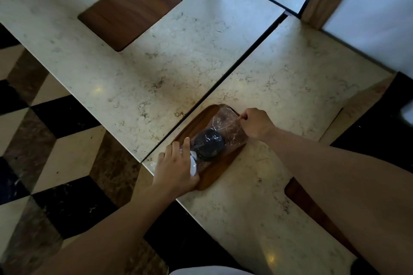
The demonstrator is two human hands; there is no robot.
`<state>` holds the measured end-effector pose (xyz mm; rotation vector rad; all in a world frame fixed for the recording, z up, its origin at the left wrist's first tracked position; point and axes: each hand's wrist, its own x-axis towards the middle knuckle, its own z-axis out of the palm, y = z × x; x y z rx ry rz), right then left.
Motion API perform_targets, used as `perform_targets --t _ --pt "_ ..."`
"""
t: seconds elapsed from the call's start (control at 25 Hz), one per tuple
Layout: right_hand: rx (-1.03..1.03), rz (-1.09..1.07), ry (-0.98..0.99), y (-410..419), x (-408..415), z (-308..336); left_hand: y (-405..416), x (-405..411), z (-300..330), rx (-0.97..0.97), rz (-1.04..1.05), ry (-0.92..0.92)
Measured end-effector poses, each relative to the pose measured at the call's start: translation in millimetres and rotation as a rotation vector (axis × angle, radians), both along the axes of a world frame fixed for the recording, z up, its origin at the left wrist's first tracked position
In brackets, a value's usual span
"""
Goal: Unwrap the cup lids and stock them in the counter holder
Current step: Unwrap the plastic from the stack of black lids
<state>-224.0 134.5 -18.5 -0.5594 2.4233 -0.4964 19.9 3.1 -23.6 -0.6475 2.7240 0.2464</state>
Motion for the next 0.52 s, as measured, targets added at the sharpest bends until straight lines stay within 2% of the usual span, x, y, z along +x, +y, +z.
perform_targets --t 0.28,0.52 --pt "-0.131 -0.268 -0.063 48 35 16 -6 9 8 -0.015 -0.219 0.014" --pt "-0.095 -0.458 -0.046 114 75 -4 9 2 13 0.006 -0.430 0.019"
